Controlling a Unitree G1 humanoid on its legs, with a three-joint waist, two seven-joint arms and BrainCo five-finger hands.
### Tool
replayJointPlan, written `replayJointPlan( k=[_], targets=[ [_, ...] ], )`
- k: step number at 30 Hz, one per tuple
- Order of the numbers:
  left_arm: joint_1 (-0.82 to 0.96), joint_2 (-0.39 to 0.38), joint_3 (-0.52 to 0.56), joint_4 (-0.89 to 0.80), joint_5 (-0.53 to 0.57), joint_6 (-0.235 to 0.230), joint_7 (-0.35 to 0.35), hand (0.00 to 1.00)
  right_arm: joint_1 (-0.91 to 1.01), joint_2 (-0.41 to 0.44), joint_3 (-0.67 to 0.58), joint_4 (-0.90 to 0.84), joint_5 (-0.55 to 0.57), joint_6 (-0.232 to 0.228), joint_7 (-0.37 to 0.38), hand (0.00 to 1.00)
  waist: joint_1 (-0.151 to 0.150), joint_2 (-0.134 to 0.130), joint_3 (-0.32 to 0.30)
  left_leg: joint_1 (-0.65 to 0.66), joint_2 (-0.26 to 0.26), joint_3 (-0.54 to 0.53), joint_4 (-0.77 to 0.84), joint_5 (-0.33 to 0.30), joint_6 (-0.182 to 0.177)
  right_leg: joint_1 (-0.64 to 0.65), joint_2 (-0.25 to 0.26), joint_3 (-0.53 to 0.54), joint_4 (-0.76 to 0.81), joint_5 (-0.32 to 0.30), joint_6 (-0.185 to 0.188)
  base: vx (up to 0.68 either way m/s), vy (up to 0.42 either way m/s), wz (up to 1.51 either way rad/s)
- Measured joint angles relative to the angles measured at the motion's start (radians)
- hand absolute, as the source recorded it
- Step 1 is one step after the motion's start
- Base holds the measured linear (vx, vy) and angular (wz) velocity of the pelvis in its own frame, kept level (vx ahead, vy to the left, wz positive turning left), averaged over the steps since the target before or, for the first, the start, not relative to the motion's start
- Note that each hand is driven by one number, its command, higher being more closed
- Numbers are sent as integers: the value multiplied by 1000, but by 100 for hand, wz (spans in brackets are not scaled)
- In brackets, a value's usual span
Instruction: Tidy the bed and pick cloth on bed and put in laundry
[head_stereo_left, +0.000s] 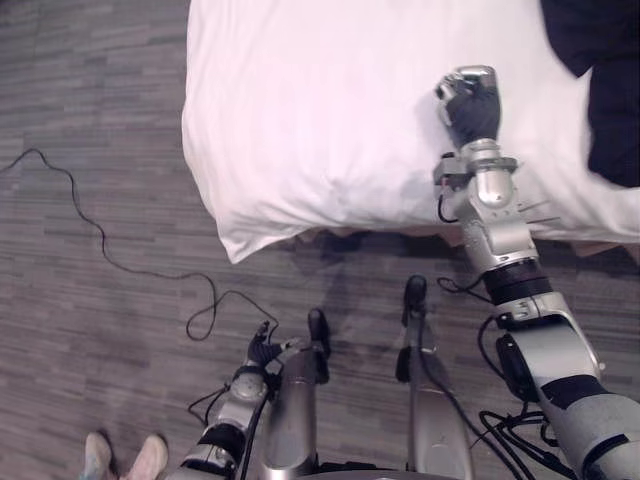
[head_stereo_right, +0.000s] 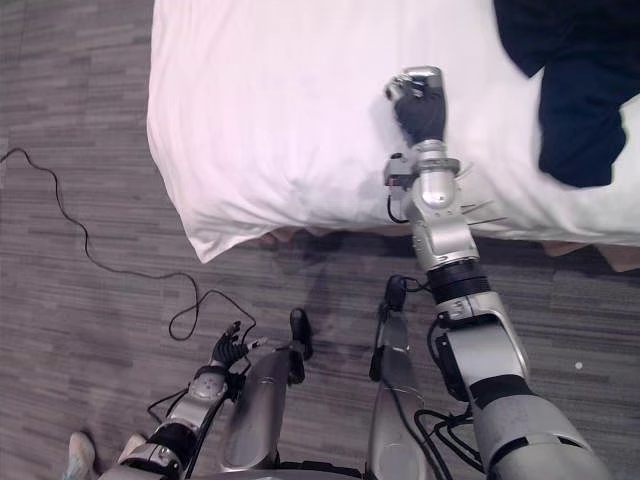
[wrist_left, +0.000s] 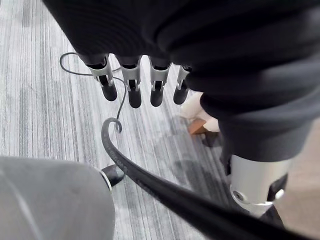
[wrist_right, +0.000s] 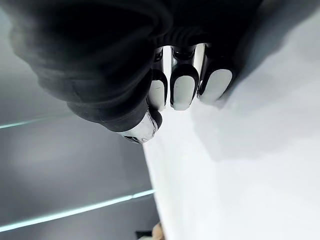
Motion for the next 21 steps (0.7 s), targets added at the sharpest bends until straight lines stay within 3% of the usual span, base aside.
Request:
replayJointPlan(
  k=[5, 8, 9, 10, 12, 13, 14, 15, 16, 17, 21],
  targets=[
    [-7, -21, 4, -4, -21, 2, 1, 0, 66, 8, -66, -15, -1, -15, -23, 100, 10, 5, 3, -33, 20, 7, 102, -58, 11, -33, 8, 16, 82, -32, -7, -82, -5, -13],
    [11, -25, 32, -24, -34, 11, 5, 0, 236, 52, -134, -123, -1, -27, -22, 100, 5, -12, 11, -3, 34, 31, 126, -79, 11, -8, 13, 31, 86, -37, -6, -32, -11, -21],
    [29, -25, 54, -44, -34, 13, 7, 0, 320, 84, -155, -163, -1, -31, -21, 100, -13, -22, 17, 22, 38, 35, 130, -88, 12, 20, 15, 33, 78, -38, -5, -12, 15, -26],
    [54, -20, 74, -65, -31, 15, 12, 0, 433, 127, -189, -171, -1, -18, -20, 100, -37, -43, 28, 71, 45, 42, 127, -102, 11, 75, 24, 32, 57, -38, -5, 1, 22, -25],
    [81, -11, 96, -85, -25, 17, 12, 0, 579, 161, -255, -109, -7, 27, -21, 100, -47, -78, 35, 148, 48, 66, 98, -110, 8, 143, 28, 33, 12, -42, 1, 28, 25, -43],
    [96, -6, 103, -92, -10, 19, 11, 0, 694, 177, -326, -52, -8, 64, -27, 100, -52, -93, 33, 202, 48, 86, 54, -109, 9, 190, 26, 33, -35, -73, 34, 52, 32, -49],
    [105, -3, 105, -92, -4, 23, 10, 0, 731, 181, -347, -26, -8, 74, -29, 100, -61, -96, 31, 220, 49, 89, 36, -109, 9, 201, 26, 30, -39, -78, 37, 90, 30, -32],
    [124, 6, 121, -89, 5, 28, 5, 0, 798, 191, -381, 20, -9, 88, -31, 100, -92, -111, 25, 252, 41, 102, 21, -107, 5, 223, 23, 29, -43, -72, 28, 83, 13, -14],
    [134, 7, 134, -84, 9, 36, -2, 0, 834, 194, -402, 44, -9, 98, -30, 0, -110, -119, 20, 278, 34, 111, 10, -107, 5, 240, 23, 33, -45, -64, 24, 138, 12, -38],
    [162, 11, 143, -79, 27, 50, -8, 0, 928, 196, -441, 102, -10, 107, -22, 0, -132, -134, -4, 355, 34, 136, -43, -105, 1, 286, 23, 45, -55, -64, 24, 129, 3, -43],
    [176, 12, 140, -59, 48, 54, -30, 0, 1063, 215, -504, 233, -39, 127, -10, 0, -155, -143, -90, 487, 32, 161, -135, -92, -14, 364, 40, 54, -54, -65, 15, 172, 0, -20]
  ],
)
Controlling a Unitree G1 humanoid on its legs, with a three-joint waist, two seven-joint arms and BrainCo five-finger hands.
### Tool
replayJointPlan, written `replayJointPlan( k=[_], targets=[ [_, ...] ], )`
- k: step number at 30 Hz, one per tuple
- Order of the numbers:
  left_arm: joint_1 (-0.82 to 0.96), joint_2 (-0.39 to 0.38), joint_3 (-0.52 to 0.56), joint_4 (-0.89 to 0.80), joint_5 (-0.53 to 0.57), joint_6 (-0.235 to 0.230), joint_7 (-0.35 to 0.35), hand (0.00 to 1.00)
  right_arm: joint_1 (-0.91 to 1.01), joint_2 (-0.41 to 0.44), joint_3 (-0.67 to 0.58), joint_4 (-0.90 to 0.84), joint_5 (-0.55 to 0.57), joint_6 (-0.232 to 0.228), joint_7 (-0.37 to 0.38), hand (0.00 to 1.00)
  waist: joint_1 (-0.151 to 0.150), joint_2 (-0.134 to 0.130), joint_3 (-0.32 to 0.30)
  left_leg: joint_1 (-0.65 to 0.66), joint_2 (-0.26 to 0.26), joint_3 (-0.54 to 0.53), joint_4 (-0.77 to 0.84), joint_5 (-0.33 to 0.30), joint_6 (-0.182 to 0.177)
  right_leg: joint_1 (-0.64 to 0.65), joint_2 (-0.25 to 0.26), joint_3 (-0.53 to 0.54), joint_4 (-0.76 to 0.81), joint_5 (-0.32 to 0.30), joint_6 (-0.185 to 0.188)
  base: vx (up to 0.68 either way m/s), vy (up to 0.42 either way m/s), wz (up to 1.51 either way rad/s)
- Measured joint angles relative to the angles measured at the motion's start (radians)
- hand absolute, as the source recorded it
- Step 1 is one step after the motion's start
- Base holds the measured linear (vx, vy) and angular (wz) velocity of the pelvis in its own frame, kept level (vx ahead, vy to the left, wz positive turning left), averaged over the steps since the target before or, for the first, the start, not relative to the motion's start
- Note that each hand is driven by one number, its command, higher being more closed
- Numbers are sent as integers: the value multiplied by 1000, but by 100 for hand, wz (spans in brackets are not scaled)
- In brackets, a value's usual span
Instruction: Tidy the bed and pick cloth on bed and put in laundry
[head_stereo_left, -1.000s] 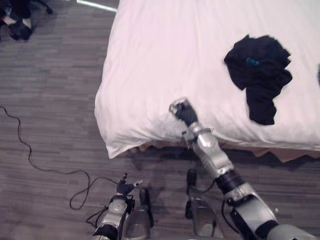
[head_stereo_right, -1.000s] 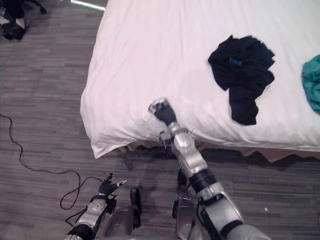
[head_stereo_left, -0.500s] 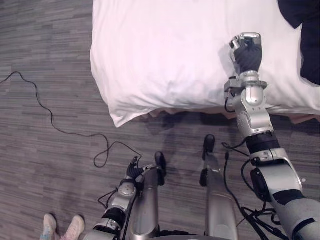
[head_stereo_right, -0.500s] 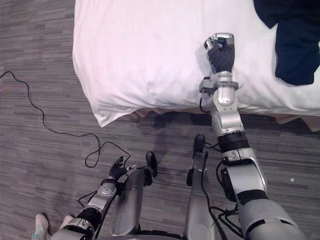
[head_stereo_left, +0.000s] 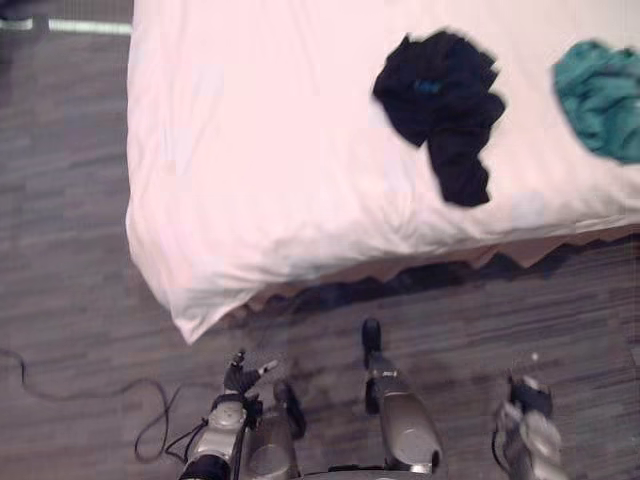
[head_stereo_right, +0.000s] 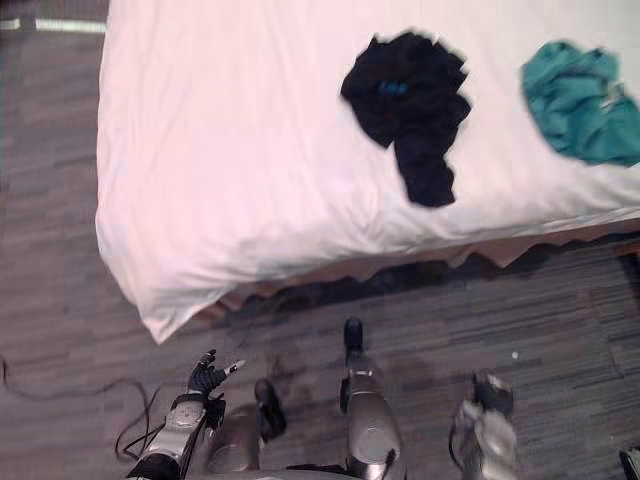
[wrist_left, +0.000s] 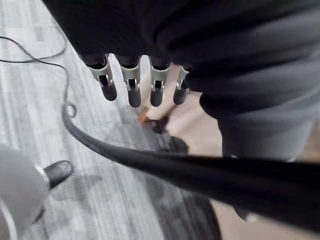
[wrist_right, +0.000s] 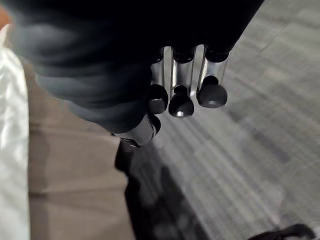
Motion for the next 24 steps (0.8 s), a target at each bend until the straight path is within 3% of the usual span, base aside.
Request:
replayJointPlan(
  k=[4, 6, 7, 8, 9, 10, 12, 13, 15, 17, 18, 19, 20, 21, 22, 24],
  targets=[
    [-6, 2, -12, 20, 38, 3, -21, 0, 11, 37, -47, 133, -22, 33, 40, 0, -4, -3, -41, 98, -3, 34, -61, 8, -11, 38, 6, 10, 46, -33, -5, 118, 29, -15],
    [-18, 6, -31, 47, 65, 13, -22, 0, 10, 51, -62, 183, -53, 58, 58, 0, -8, -5, -45, 164, -3, 85, -81, 7, -12, 26, 2, 9, 137, -92, -6, 86, 60, -34],
    [-19, 7, -45, 52, 70, 16, -21, 0, 6, 55, -70, 198, -60, 63, 59, 0, -8, -6, -46, 181, -4, 104, -90, 8, -12, 3, -15, -46, 180, -145, -26, 43, 19, -44],
    [-19, 8, -60, 58, 75, 21, -21, 0, -1, 59, -83, 208, -77, 69, 60, 0, -7, -4, -47, 193, -7, 134, -105, 8, -12, -13, -67, -173, 263, -216, -64, 38, 26, -80],
    [-19, 24, -94, 74, 82, 29, -22, 0, -13, 63, -83, 235, -112, 78, 64, 0, -11, -5, -60, 217, -10, 187, -121, 3, -19, -25, -181, -431, 382, -289, -106, 87, 28, -108],
    [-19, 30, -103, 81, 97, 34, -22, 0, -22, 67, -82, 248, -130, 85, 71, 0, -15, -4, -66, 236, -8, 229, -129, -2, -27, -17, -241, -574, 442, -328, -131, 129, 21, -117],
    [-19, 41, -110, 88, 117, 37, -23, 0, -54, 83, -73, 276, -169, 87, 74, 0, -11, -3, -71, 291, -2, 349, -129, -15, -57, 13, -302, -797, 521, -339, -146, 259, -43, -186],
    [-23, 46, -115, 90, 125, 37, -33, 0, -69, 90, -56, 284, -187, 87, 74, 0, -12, -2, -75, 308, 3, 426, -126, -12, -68, -12, -288, -823, 539, -360, -177, 284, -80, -214],
    [-49, 29, -129, 108, 154, 35, -47, 0, -66, 93, -54, 284, -209, 87, 75, 0, -49, 15, -82, 332, 37, 505, -51, -6, -80, -40, -224, -741, 549, -392, -171, 311, -157, -174],
    [-46, 17, -123, 111, 154, 34, -60, 0, -62, 93, -22, 276, -223, 85, 75, 0, -44, 23, -88, 324, 150, 542, 271, 41, -92, -41, -125, -599, 514, -400, -178, 397, -172, -240],
    [-29, 14, -119, 113, 154, 31, -60, 0, -62, 91, 15, 271, -236, 83, 74, 0, -22, 39, -98, 281, 225, 484, 497, 119, -14, -31, -56, -494, 469, -403, -192, 417, -51, -319],
    [-22, 5, -119, 114, 154, 20, -60, 0, -68, 81, 56, 272, -244, 83, 73, 0, -5, 55, -103, 179, 243, 329, 722, 72, 55, -15, 10, -388, 431, -395, -201, 398, -3, -309],
    [-21, 0, -118, 116, 153, 16, -59, 0, -69, 75, 77, 276, -245, 83, 73, 0, 5, 54, -102, 118, 226, 236, 804, 40, 51, 2, 30, -338, 422, -395, -201, 418, 76, -309],
    [2, -7, -117, 119, 152, 4, -56, 0, -62, 78, 111, 281, -251, 86, 74, 0, 13, 45, -96, 29, 165, 65, 850, -9, 53, 65, 68, -227, 394, -397, -197, 331, 86, -220],
    [15, -10, -117, 120, 152, 2, -57, 0, -61, 78, 123, 280, -255, 85, 74, 0, 17, 37, -92, 4, 148, 19, 838, -19, 55, 92, 79, -193, 380, -397, -197, 365, 150, -236],
    [41, -23, -101, 109, 142, -3, -55, 0, -52, 81, 126, 276, -286, 85, 74, 0, 51, 34, -98, -63, 56, -139, 695, -45, 56, 128, 106, -62, 352, -397, -186, 253, 185, -187]
  ],
)
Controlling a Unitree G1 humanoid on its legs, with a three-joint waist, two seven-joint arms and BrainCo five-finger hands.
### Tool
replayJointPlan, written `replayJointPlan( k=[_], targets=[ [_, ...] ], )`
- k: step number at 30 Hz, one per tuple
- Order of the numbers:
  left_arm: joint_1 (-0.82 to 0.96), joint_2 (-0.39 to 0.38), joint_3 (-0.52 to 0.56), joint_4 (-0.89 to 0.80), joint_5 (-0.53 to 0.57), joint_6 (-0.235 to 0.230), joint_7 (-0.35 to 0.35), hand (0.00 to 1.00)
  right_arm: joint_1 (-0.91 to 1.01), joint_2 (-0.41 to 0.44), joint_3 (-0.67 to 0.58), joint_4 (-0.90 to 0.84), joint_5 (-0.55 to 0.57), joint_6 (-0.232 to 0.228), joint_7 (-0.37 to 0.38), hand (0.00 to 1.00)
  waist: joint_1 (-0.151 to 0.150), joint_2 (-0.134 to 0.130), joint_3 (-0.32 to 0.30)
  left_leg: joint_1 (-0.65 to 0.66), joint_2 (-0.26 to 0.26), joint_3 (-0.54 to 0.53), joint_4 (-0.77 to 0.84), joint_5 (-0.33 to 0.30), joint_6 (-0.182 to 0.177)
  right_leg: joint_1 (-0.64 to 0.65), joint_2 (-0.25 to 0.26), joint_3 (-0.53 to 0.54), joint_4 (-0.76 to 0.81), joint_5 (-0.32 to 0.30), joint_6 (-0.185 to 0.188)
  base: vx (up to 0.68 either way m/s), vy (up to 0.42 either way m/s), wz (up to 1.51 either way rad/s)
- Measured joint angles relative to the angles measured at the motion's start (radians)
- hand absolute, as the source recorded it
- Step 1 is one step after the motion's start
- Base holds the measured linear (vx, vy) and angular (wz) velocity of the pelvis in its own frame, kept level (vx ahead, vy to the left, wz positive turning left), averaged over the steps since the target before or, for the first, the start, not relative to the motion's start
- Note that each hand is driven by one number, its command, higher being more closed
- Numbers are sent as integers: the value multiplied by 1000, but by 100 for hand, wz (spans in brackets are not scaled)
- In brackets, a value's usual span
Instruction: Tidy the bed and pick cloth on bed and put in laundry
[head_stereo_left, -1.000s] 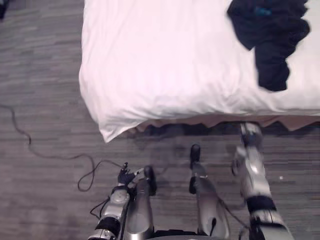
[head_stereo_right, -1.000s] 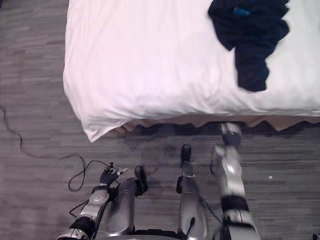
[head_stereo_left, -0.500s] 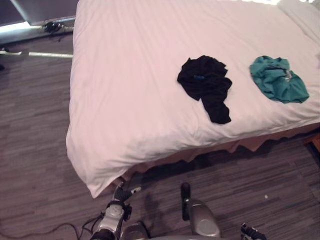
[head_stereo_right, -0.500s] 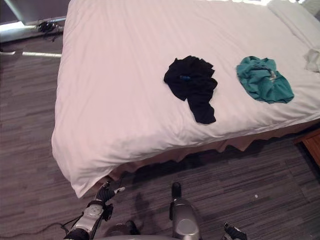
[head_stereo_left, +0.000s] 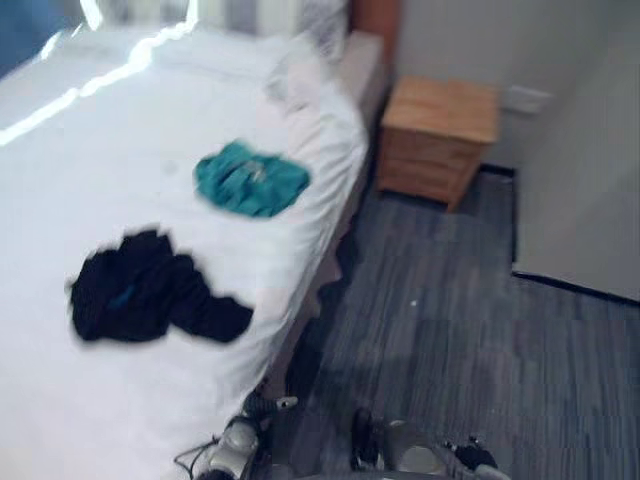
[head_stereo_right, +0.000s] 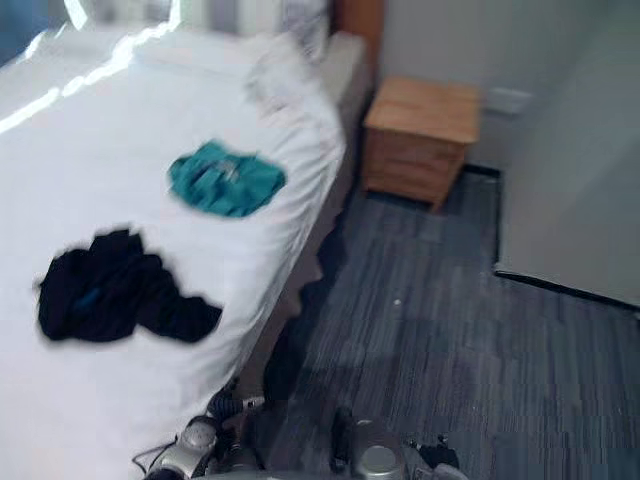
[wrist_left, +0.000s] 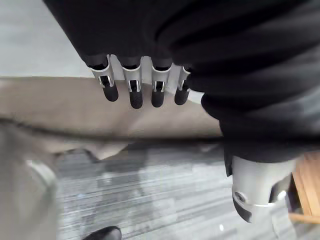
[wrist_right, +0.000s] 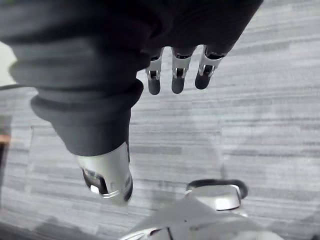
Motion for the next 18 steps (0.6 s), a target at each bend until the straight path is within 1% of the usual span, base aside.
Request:
replayJointPlan(
  k=[1, 2, 3, 4, 5, 6, 7, 8, 9, 10, 11, 12, 13, 14, 15, 16, 17, 18],
  targets=[
    [1, -5, 16, -8, -3, -5, 5, 0, 1, -4, 0, -3, -9, -1, 0, 0, 13, 5, 0, -27, -34, -44, -74, -3, 4, 10, 3, 24, -17, 6, 18, 279, 256, -188],
    [1, -5, 19, -8, -5, -7, 8, 0, -7, -2, -1, -6, -26, -1, -1, 0, 13, 5, 1, -61, -85, -130, -256, -2, 2, 8, 4, 70, -32, 15, 51, 321, 325, -170],
    [-4, -13, 17, -8, -7, -8, 9, 0, -13, 0, -1, -10, -32, -1, -1, 0, 9, 3, 2, -74, -113, -184, -427, 7, -13, 8, 4, 114, -34, 14, 71, 247, 287, -139],
    [-6, -21, 17, -8, -7, -8, 12, 0, -12, 0, 0, -14, -36, -1, -1, 0, 9, 3, 2, -75, -126, -205, -520, 20, -27, 8, 5, 138, -35, 11, 84, 264, 293, -139],
    [-9, -20, 20, -7, -10, -11, 17, 0, -5, 10, 1, -14, -38, 0, -4, 0, 30, -30, -8, -30, -155, -181, -596, 60, 6, 12, 0, 207, -40, 15, 118, 322, 254, -126],
    [-8, -12, 18, -1, -10, -12, 17, 0, 5, 28, 2, -24, -38, -1, -4, 0, 31, -50, -20, -13, -163, -161, -627, 58, 16, 13, -5, 233, -63, 21, 129, 345, 225, -111],
    [-9, -3, 18, 1, -10, -13, 17, 0, 14, 38, 2, -26, -38, -2, -4, 0, 31, -68, -22, -5, -162, -153, -631, 55, 21, 14, -6, 235, -68, 25, 136, 340, 152, -50],
    [-16, 17, 18, 14, -12, -13, 17, 0, 30, 54, 6, -26, -47, -2, -4, 0, 34, -95, -21, 17, -161, -129, -642, 42, 36, 7, -8, 216, -31, 17, 158, 287, 93, -37],
    [-21, 12, 18, 26, -11, -11, 18, 0, 30, 56, 14, -26, -61, -1, -5, 0, 38, -100, -19, 60, -159, -108, -675, 41, 37, -18, -13, 196, 53, 1, 196, 298, 64, -40],
    [-16, 12, 17, 27, -11, -7, 19, 0, 23, 51, 15, -28, -74, -1, -3, 0, 34, -96, -15, 108, -156, -94, -709, 41, 38, -50, -22, 166, 160, -4, 232, 228, 7, -33],
    [-10, 12, 14, 27, -11, -6, 19, 0, 19, 48, 16, -30, -77, -1, -2, 0, 33, -92, -12, 136, -154, -91, -728, 40, 39, -65, -28, 146, 221, 0, 239, 217, -32, -33],
    [-4, 1, 15, 27, -14, -5, 21, 0, 14, 34, 14, -37, -78, -1, -1, 0, 22, -68, 4, 218, -138, -67, -777, 37, 44, -113, -41, 97, 370, 12, 285, 222, -75, -17],
    [3, -3, 18, 27, -24, -3, 26, 0, 14, 25, 20, -44, -77, -2, -1, 0, 4, -56, 2, 255, -130, -59, -805, 30, 47, -138, -65, 57, 421, -29, 223, 226, -81, -15],
    [5, -5, 18, 27, -29, -1, 30, 0, 10, 22, 25, -45, -77, -2, 0, 0, 0, -49, 3, 267, -127, -57, -814, 21, 47, -154, -76, 51, 415, -50, 195, 235, -103, -4],
    [5, -6, 22, 27, -29, 3, 38, 0, 7, 11, 35, -48, -76, -2, -1, 0, -4, -33, 9, 276, -112, -55, -820, 3, 34, -202, -88, 52, 346, -60, 179, 259, -142, -3],
    [4, -5, 30, 27, -29, 4, 39, 0, -1, 8, 33, -56, -75, -2, -1, 0, -10, -16, 19, 280, -87, -55, -826, -13, 14, -235, -86, 58, 251, -46, 170, 277, -178, 3],
    [4, -6, 40, 28, -28, 4, 39, 0, -2, 4, 33, -59, -73, -1, -1, 0, -15, -10, 22, 281, -73, -58, -830, -21, 2, -248, -85, 61, 179, -20, 168, 432, -316, 24],
    [1, -6, 60, 31, -25, 7, 40, 0, -2, 1, 30, -66, -60, -2, -4, 0, -27, -2, 29, 300, -39, -83, -850, -42, -29, -258, -91, 54, 24, 138, 182, 411, -293, 31]
  ],
)
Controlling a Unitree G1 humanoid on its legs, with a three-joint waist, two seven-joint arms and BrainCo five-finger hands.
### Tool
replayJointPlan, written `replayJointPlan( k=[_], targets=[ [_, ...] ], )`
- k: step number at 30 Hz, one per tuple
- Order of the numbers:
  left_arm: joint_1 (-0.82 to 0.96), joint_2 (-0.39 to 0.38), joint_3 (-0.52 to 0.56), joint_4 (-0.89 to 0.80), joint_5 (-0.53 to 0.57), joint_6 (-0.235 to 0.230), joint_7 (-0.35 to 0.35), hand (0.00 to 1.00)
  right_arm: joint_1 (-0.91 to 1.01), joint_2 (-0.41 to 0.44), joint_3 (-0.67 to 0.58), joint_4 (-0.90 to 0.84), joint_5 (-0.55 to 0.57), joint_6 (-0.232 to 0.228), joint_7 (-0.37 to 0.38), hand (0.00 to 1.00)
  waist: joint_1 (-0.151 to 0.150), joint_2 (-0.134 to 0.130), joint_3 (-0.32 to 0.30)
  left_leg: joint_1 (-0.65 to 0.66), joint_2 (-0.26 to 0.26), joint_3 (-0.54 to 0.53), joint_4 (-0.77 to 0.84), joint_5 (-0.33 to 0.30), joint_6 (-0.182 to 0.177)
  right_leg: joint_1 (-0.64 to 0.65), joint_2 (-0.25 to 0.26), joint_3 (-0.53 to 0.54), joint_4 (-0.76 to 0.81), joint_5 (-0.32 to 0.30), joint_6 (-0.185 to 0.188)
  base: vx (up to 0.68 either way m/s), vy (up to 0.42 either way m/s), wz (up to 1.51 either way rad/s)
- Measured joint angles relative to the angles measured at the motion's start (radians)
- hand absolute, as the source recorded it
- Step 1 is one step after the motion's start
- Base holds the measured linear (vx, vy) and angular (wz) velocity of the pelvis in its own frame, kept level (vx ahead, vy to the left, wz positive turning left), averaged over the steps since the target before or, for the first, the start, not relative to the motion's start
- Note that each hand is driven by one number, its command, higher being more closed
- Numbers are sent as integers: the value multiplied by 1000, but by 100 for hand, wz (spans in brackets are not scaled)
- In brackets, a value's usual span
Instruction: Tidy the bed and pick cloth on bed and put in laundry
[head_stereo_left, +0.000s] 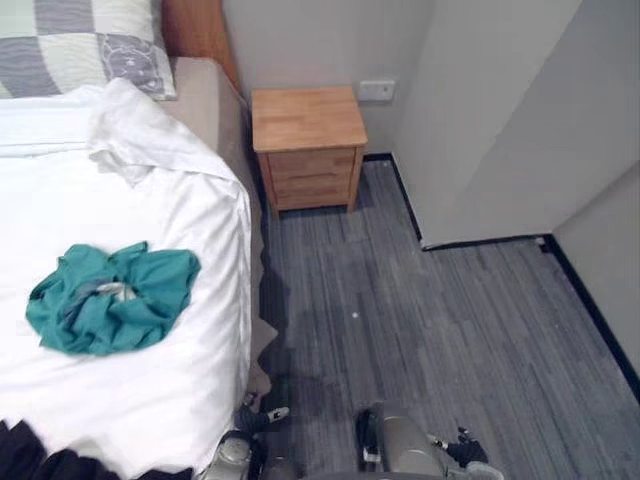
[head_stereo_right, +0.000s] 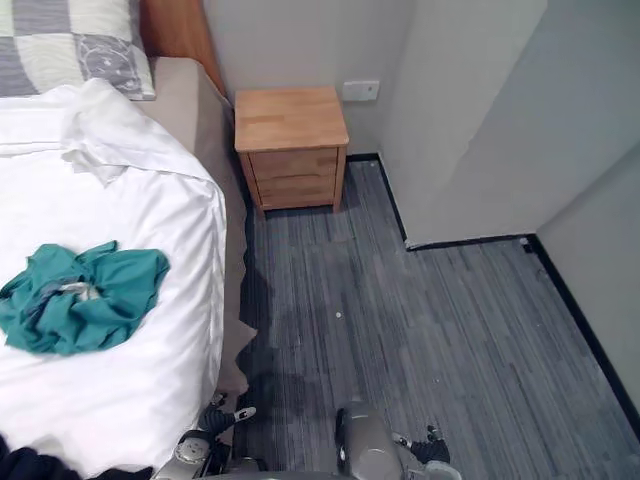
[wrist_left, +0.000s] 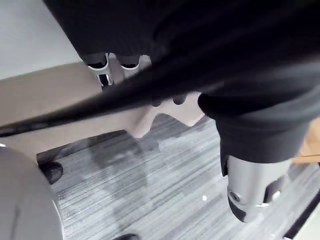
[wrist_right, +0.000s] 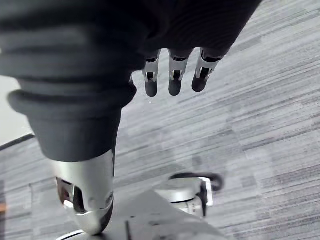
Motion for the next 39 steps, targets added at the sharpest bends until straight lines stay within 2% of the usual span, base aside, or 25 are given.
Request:
replayJointPlan(
  k=[1, 2, 4, 5, 6, 7, 9, 11, 12, 14, 16, 19, 20, 21, 22, 23, 24, 25, 26, 27, 28, 31, 35, 38, 39],
  targets=[
    [-12, -1, 1, 24, 2, 2, 1, 0, -3, -9, -6, 6, 7, 0, -5, 0, -3, 44, 9, 5, 31, -23, -13, -5, -23, 25, 32, -52, -6, -1, -14, 448, -276, 36],
    [-30, -2, -4, 38, 8, 1, -4, 0, -11, -4, -24, 6, 8, -2, -11, 0, -3, 42, 16, 5, 17, -35, -15, 4, -34, 16, 26, -59, 27, -21, -11, 413, -213, 24],
    [-58, -7, 0, 38, 37, -4, -3, 0, -34, -1, -62, 7, 24, -3, -17, 0, -15, 32, 42, 45, -10, -50, -23, 72, -16, -116, -13, -73, 327, -95, 33, 340, -223, 36],
    [-50, 5, 9, 49, 38, -4, -2, 0, -19, 16, -54, 4, 25, -1, -15, 0, -22, 4, 25, 68, -17, -69, -20, 75, -22, -118, -37, -63, 229, -113, 15, 305, -322, 52],
    [-38, -9, 35, 54, 40, -5, -3, 0, -17, 18, -60, 15, 28, -2, -14, 0, -21, 36, 13, 70, 19, -81, 34, 66, -39, -87, -11, -103, 210, -142, -51, 393, -389, 39],
    [-32, -13, 39, 56, 41, -4, -4, 0, -17, 15, -64, 19, 28, -4, -15, 0, -23, 47, 3, 47, 32, -81, 80, 74, -51, -78, 6, -107, 199, -147, -56, 396, -351, 6],
    [7, -38, 98, 45, 32, -4, -3, 0, -17, 8, -84, 19, 32, -3, -14, 0, -18, 77, 7, -125, 92, -132, 515, 197, -138, 53, 82, -126, 107, -178, -83, 395, -303, -4],
    [28, -39, 131, -6, 18, -6, -2, 0, -3, -5, -74, 21, 35, 1, -16, 0, 5, 82, 15, -261, 113, -159, 924, 228, -156, 198, 143, -108, 1, -178, -94, 450, -181, -34],
    [33, -34, 132, -28, -4, -6, 3, 0, 3, -6, -72, 22, 35, 1, -18, 0, 28, 77, 19, -315, 113, -117, 1078, 209, -123, 292, 164, -85, -69, -171, -112, 478, -122, -57],
    [40, -35, 144, -50, -22, -16, 13, 0, 1, -8, -61, 23, 33, 3, -18, 0, 39, 63, 15, -381, 100, -60, 1112, 172, -65, 389, 168, -62, -150, -167, -119, 415, -70, -34],
    [45, -42, 168, -78, -56, -26, 22, 0, -18, -17, -48, 33, 28, 5, -17, 0, 58, 62, 14, -475, 71, 4, 1010, 133, -22, 470, 164, -29, -220, -155, -116, 467, -10, -36],
    [35, -45, 196, -94, -82, -35, 27, 0, -65, -7, -47, 63, 12, 16, -16, 0, 94, 26, 21, -527, -43, 142, 531, 119, -8, 571, 100, -32, -306, -170, -67, 510, 98, -33],
    [34, -44, 195, -90, -83, -35, 27, 0, -66, -6, -46, 59, 9, 14, -15, 0, 92, 23, 17, -527, -60, 239, 398, 152, 72, 603, 90, -54, -328, -180, -50, 679, 154, 40],
    [24, -37, 190, -76, -83, -35, 25, 0, -70, 10, -44, 60, 2, 14, -15, 0, 90, -15, 4, -501, -84, 388, 344, 171, 175, 627, 55, -90, -349, -187, -39, 610, 122, 72],
    [19, -33, 184, -70, -83, -34, 25, 0, -67, 18, -42, 60, 0, 14, -15, 0, 87, -27, -15, -499, -94, 456, 330, 181, 186, 629, 35, -116, -360, -179, -26, 639, 93, 104],
    [17, -31, 183, -77, -84, -37, 21, 0, -64, 26, -40, 60, -7, 15, -14, 0, 84, -43, -20, -505, -67, 573, 381, 182, 244, 642, 24, -155, -379, -150, 7, 511, 45, 92],
    [19, -28, 206, -97, -89, -45, 18, 0, -71, 43, -36, 59, -10, 16, -14, 0, 100, -39, -17, -534, 39, 704, 570, 143, 353, 673, 55, -163, -386, -109, 24, 651, 56, 123],
    [16, -26, 214, -90, -80, -41, 17, 0, -73, 57, -31, 65, -9, 18, -15, 0, 108, -49, -29, -535, 25, 773, 624, 86, 336, 706, 69, -206, -332, -119, 43, 617, 120, 152],
    [31, -41, 204, -83, -80, -40, 16, 0, -63, 37, -28, 65, -12, 21, -14, 0, 86, -38, -42, -505, -46, 771, 484, 69, 385, 685, 64, -256, -185, -153, 87, 703, 248, 220],
    [48, -58, 189, -66, -88, -30, 15, 0, -65, 16, -14, 63, -19, 15, -12, 0, 81, -28, -62, -427, -127, 730, 352, -31, 363, 599, 20, -284, 142, -160, 108, 668, 301, 220],
    [41, -55, 188, -58, -88, -23, 16, 0, -76, 6, 16, 37, -26, 16, -11, 0, 85, -39, -62, -390, -167, 680, 317, -36, 337, 497, -42, -277, 401, -132, 119, 562, 250, 164],
    [42, -52, 173, -24, -84, 2, 17, 0, -78, -17, 87, -113, -61, 17, 0, 0, 63, -29, -53, -241, -212, 535, 251, -35, 311, 384, -141, -263, 691, -142, 85, 649, 111, 148],
    [57, -37, 140, -17, -83, 8, 22, 0, 4, -19, 179, -513, -129, -3, 7, 0, 34, -20, -55, -106, -205, 241, 180, -5, 262, 200, -163, -157, 518, -194, 56, 559, -183, 204],
    [55, -37, 120, -16, -81, 8, 40, 0, 30, -38, 180, -710, -167, -22, 8, 0, 30, -27, -54, -100, -176, 26, 186, -15, 196, 105, -65, 96, 170, -192, 85, 491, -423, 235],
    [56, -32, 115, -14, -81, 7, 41, 0, 35, -51, 179, -808, -171, -32, 8, 0, 31, -47, -64, -102, -165, -65, 207, -36, 135, 95, -35, 248, -30, -110, 118, 358, -406, 197]
  ],
)
